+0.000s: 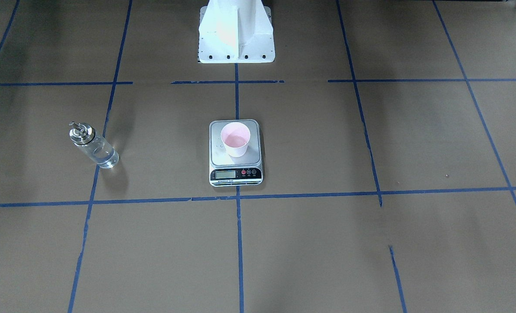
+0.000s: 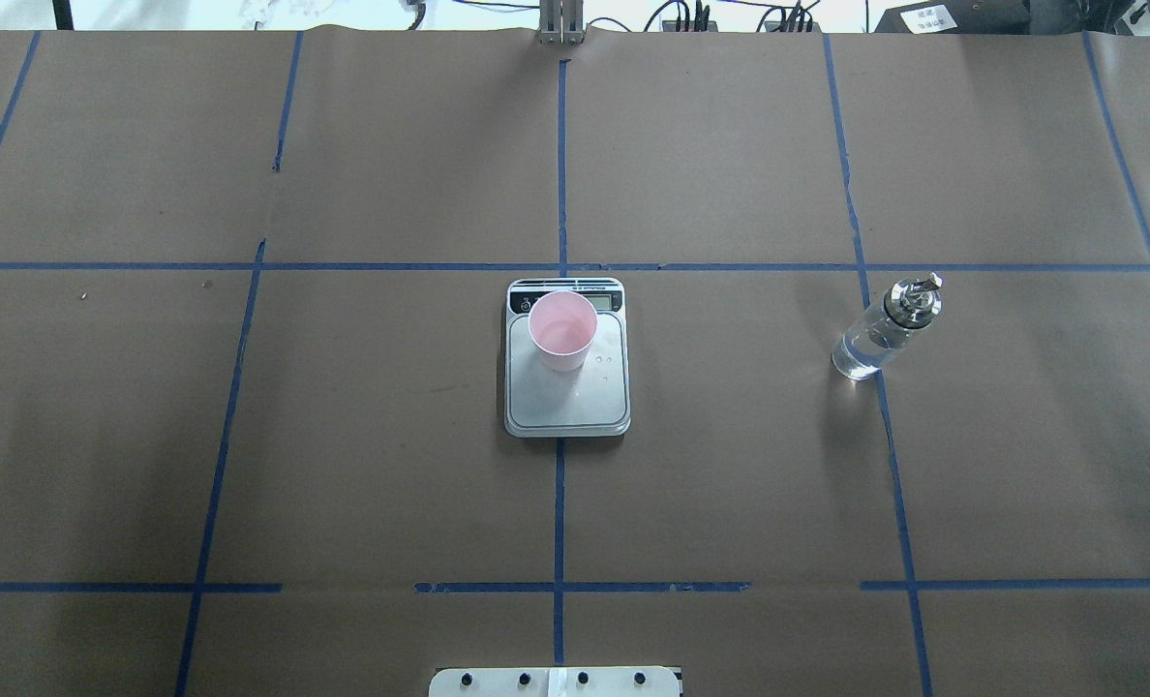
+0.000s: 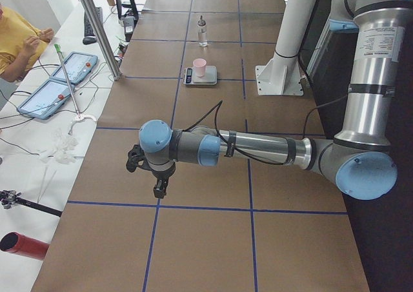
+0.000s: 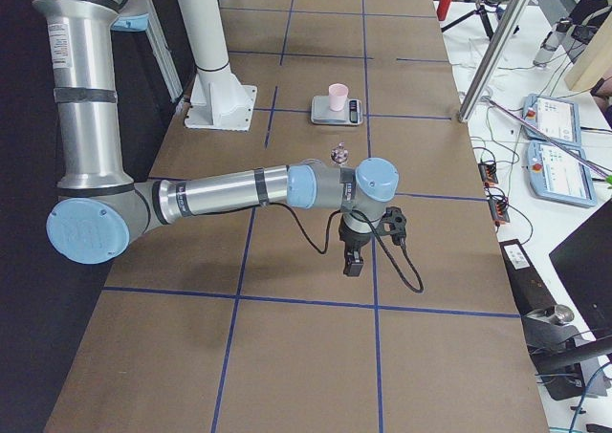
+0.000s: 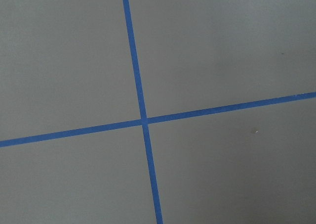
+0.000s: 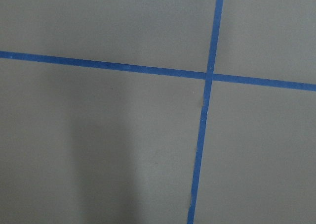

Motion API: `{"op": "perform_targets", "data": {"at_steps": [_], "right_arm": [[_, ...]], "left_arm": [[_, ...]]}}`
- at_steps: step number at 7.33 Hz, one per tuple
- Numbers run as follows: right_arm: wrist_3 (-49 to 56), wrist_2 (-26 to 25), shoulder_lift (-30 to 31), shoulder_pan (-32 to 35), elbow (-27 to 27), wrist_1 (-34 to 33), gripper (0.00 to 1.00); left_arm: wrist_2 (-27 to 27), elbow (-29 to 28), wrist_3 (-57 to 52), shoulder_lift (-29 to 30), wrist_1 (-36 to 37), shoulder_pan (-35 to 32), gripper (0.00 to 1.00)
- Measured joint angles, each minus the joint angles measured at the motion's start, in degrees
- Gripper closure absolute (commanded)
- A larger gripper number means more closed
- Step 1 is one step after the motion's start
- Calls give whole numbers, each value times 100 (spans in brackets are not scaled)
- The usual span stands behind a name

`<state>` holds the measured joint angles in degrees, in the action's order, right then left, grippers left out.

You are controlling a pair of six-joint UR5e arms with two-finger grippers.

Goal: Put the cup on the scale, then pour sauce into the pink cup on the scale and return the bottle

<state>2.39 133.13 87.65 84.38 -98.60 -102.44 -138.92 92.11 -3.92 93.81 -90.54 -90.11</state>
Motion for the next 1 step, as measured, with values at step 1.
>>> {"op": "perform_targets", "data": {"at_steps": [1], "right_arm": [[0,18,-12,0,65,18,0]], "left_arm": [[-6,-11,3,16,8,1,0]]}}
